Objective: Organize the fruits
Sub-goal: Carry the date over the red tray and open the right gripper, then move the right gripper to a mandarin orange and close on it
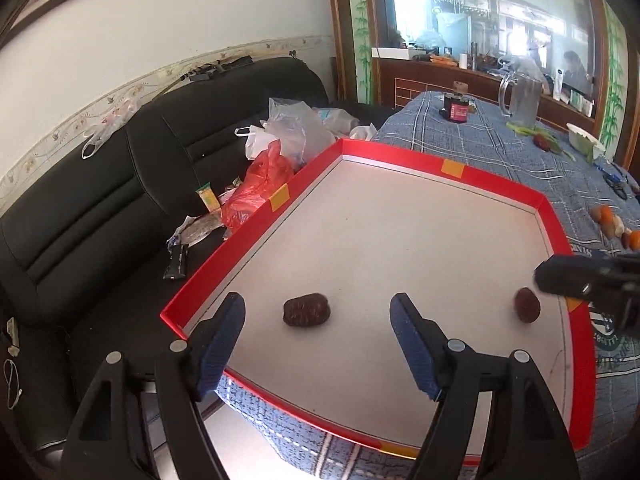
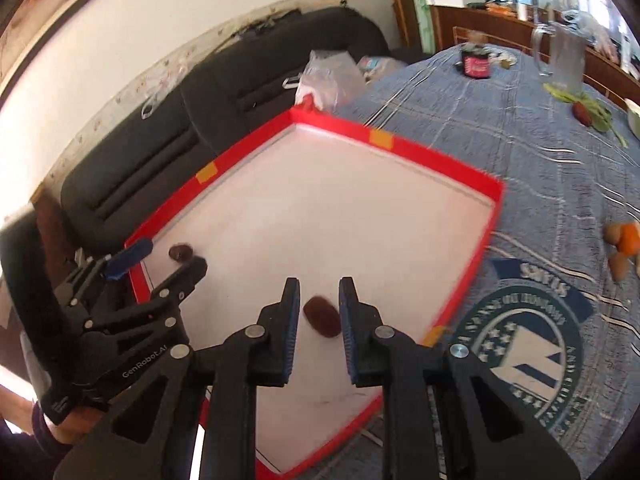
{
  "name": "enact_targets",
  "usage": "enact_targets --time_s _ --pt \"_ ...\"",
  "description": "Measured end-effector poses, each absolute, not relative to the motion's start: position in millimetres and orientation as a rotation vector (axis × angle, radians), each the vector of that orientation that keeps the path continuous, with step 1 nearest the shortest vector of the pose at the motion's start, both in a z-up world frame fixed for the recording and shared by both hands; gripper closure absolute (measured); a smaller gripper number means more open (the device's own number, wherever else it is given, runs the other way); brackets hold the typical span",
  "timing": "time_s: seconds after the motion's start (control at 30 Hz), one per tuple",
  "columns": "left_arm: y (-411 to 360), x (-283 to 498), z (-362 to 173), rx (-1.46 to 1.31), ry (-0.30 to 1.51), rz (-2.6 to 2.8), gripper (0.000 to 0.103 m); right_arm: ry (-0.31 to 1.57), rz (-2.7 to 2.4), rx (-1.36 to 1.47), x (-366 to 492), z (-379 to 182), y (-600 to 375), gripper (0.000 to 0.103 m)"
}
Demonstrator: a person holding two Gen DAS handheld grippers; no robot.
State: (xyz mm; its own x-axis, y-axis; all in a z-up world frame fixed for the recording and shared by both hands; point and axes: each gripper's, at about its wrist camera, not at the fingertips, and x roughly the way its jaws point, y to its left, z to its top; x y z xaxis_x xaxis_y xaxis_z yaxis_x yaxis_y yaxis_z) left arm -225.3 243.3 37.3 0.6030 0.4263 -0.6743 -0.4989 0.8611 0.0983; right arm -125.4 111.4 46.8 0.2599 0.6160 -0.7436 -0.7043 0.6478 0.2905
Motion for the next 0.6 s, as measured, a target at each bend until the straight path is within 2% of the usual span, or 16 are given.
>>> enact_targets --time_s 0.1,0.27,0.6 --pt "233.9 -223.0 39.9 -0.1 0.749 0.512 0.027 0.927 0.846 -0.06 -113.5 53.4 81.2 0.077" --pt "205.4 -215.7 48.8 -0.058 0.736 0.45 0.026 0.899 0.71 0.032 -87.9 55.4 12.0 0.065" --pt "136.2 -182.0 75.7 0.04 0.71 0.28 0.023 0.855 0.364 0.16 -33.4 57.1 -137.9 0.059"
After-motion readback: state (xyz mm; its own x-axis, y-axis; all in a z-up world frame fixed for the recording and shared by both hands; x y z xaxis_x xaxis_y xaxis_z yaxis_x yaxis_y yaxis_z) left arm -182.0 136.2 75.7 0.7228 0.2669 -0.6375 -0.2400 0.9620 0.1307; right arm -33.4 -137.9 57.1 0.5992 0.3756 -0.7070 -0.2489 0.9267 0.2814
